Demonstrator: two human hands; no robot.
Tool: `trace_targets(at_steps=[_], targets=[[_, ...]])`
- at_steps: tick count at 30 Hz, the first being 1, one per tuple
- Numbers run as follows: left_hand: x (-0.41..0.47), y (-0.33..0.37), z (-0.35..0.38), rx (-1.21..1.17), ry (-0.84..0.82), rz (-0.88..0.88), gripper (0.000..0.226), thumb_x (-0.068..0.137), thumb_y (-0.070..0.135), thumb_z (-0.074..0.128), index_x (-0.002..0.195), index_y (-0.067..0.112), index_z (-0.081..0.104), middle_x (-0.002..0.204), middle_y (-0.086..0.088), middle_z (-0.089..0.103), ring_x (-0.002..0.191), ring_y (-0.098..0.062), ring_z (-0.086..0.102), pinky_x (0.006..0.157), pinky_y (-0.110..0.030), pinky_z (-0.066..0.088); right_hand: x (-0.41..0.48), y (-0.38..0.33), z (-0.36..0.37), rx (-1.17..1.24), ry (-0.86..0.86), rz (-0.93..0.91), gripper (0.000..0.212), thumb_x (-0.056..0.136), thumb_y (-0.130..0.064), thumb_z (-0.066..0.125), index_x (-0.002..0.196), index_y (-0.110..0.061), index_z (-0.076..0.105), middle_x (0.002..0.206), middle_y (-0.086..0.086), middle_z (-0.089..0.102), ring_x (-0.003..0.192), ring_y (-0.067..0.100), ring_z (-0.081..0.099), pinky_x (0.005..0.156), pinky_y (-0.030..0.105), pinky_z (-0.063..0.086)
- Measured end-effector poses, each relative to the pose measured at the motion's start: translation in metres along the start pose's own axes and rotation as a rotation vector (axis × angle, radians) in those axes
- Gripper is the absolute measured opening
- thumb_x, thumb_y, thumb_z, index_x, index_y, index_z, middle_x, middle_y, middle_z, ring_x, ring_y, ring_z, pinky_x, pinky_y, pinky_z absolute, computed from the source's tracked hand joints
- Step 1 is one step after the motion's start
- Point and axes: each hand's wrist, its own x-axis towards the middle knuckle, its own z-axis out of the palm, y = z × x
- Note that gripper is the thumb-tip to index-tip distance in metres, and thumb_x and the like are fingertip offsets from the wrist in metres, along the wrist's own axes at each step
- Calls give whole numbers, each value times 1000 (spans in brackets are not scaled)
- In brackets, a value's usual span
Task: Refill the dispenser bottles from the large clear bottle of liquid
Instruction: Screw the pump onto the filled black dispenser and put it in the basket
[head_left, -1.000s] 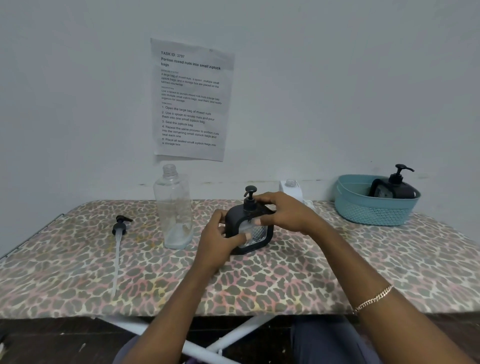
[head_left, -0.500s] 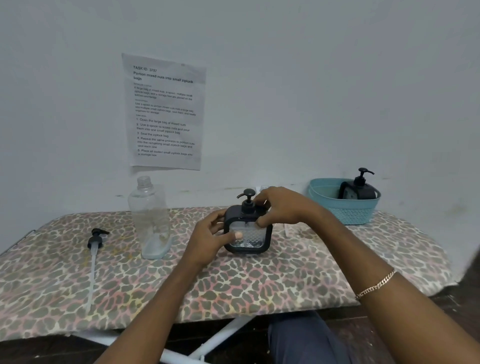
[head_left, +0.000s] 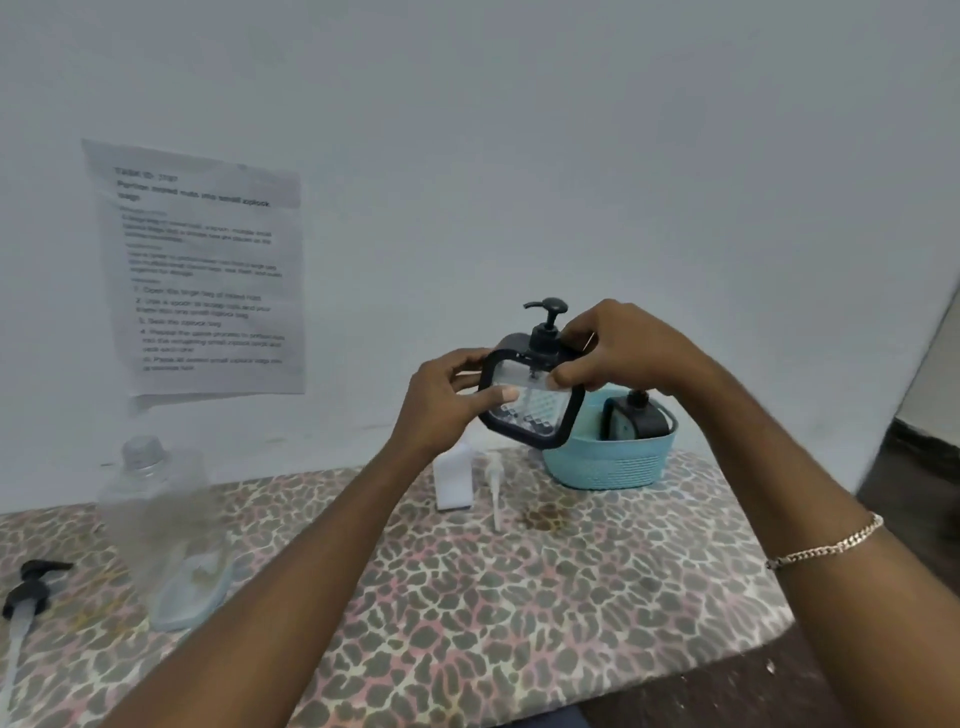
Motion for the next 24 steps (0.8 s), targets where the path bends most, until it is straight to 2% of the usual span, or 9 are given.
trace_targets(at_steps=[2, 5, 7, 10, 12, 15, 16, 20, 24], targets=[[25, 2, 18, 49, 12, 16, 47, 76, 31, 94, 118, 19, 77, 110, 8, 79, 101, -5, 75, 92, -27, 60, 8, 14, -14, 6, 58, 41, 25, 74, -32, 89, 93, -19, 79, 77, 5, 78, 64, 18, 74, 48, 21, 47], [53, 1, 47, 129, 65, 12, 56, 76, 40, 93, 123, 16, 73, 118, 8, 74, 100, -7, 72, 85, -22, 59, 20, 37, -23, 2, 147, 104, 25, 71, -34, 89, 88, -20, 78, 72, 7, 76, 66, 23, 76, 51, 29, 50], [66, -2, 65, 156, 106, -13, 65, 79, 42, 91, 132, 14, 66, 124, 5, 64, 101, -13, 67, 77, -16, 51, 29, 52, -23, -2, 204, 141, 23, 70, -33, 88, 83, -18, 77, 69, 8, 74, 65, 26, 75, 49, 29, 50], [77, -8, 90, 157, 150, -74, 65, 83, 42, 87, 135, 14, 59, 123, -1, 56, 100, -17, 63, 71, -9, 41, 38, 74, -14, -1, 269, 212, 26, 70, -31, 86, 79, -11, 74, 66, 9, 71, 55, 24, 65, 51, 32, 48], [82, -12, 105, 144, 136, -128, 60, 86, 44, 84, 132, 14, 58, 118, -4, 60, 100, -19, 64, 75, -16, 47, 42, 86, -4, 7, 293, 265, 29, 69, -30, 86, 76, -6, 71, 66, 11, 70, 55, 20, 59, 52, 32, 45], [87, -22, 124, 60, 57, -230, 45, 91, 42, 78, 123, 15, 60, 106, -5, 70, 94, -22, 73, 88, -40, 61, 47, 99, 11, -3, 321, 318, 34, 70, -28, 84, 68, -3, 61, 59, 6, 58, 53, 19, 51, 49, 27, 36], [88, -25, 130, 11, 28, -268, 39, 94, 38, 75, 121, 14, 61, 104, -6, 72, 90, -22, 75, 88, -43, 63, 48, 103, 17, -2, 332, 326, 33, 70, -27, 83, 66, -5, 58, 59, 4, 56, 53, 19, 49, 48, 27, 35], [94, -35, 145, -102, -59, -421, 29, 102, 18, 64, 129, 6, 62, 119, -17, 70, 85, -20, 77, 83, -35, 66, 50, 118, 41, 12, 359, 369, 37, 71, -26, 82, 64, -10, 49, 59, 4, 51, 52, 18, 44, 49, 29, 35], [97, -47, 155, -164, -125, -519, 37, 100, 0, 53, 137, 1, 57, 120, -23, 68, 96, -33, 77, 87, -42, 65, 53, 136, 64, 18, 343, 434, 38, 72, -30, 82, 63, -10, 51, 64, 7, 58, 50, 17, 49, 46, 27, 36]])
